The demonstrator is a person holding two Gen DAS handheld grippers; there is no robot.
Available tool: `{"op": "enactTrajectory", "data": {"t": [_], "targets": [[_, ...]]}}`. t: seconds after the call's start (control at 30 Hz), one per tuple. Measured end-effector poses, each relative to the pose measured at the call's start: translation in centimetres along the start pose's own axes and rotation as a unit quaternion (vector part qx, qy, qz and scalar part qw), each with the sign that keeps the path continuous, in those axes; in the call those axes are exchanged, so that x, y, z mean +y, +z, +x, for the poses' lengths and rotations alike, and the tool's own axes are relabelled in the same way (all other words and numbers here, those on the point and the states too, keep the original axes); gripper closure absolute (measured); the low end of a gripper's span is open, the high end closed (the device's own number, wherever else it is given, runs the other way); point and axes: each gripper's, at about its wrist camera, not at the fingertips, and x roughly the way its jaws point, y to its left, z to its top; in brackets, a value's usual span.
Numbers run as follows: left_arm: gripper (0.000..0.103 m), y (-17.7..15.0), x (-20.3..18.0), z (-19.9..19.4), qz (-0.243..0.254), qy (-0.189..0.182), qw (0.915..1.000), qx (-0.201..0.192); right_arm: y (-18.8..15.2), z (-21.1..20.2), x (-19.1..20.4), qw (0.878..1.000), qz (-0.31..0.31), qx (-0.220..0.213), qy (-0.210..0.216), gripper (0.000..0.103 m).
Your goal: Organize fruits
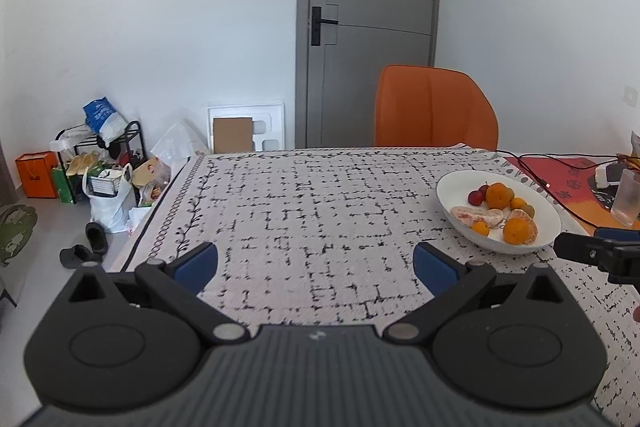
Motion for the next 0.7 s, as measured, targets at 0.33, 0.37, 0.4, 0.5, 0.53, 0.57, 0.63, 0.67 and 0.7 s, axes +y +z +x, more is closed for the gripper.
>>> {"op": "enactTrajectory", "data": {"t": [0.33,0.37,0.4,0.5,0.53,0.57,0.63,0.67,0.7], "targets": [[0.0,-2.1,0.9,-1.7,-0.01,0.012,0.9999,0.007,-1.2,-0.6,1.3,1.0,-0.007,0.008,0.008,0.0],[0.0,-2.3,1.0,-1.8,-0.01,0.014,0.9998,0.008,-1.4,-0.6,1.4,1.0,-0.009,0.01,0.007,0.0],[0.0,-2.6,1.1,-1.9,-0.011,0.015,0.9998,0.011,-1.6,-0.5,1.5,1.0,-0.011,0.012,0.006,0.0],[0.0,-3.1,1.3,-2.1,-0.01,0.016,0.9997,0.015,-2.3,-0.3,1.7,1.0,-0.006,0.022,0.01,0.0],[0.0,-3.3,1.4,-2.3,-0.012,0.018,0.9997,0.015,-2.5,-0.2,1.8,1.0,-0.006,0.025,0.013,0.0],[0.0,-3.5,1.5,-2.4,-0.014,0.019,0.9996,0.015,-2.8,-0.2,2.0,0.999,-0.008,0.028,0.015,0.0],[0.0,-3.7,1.7,-2.3,-0.02,0.023,0.9994,0.019,-3.1,-0.3,2.3,0.999,-0.011,0.029,0.017,0.0],[0.0,-3.8,1.7,-2.3,-0.021,0.025,0.9992,0.021,-3.3,-0.3,2.4,0.999,-0.011,0.031,0.018,0.0],[0.0,-3.9,1.7,-2.2,-0.021,0.025,0.9992,0.023,-3.4,-0.3,2.5,0.999,-0.01,0.032,0.019,0.0]]}}
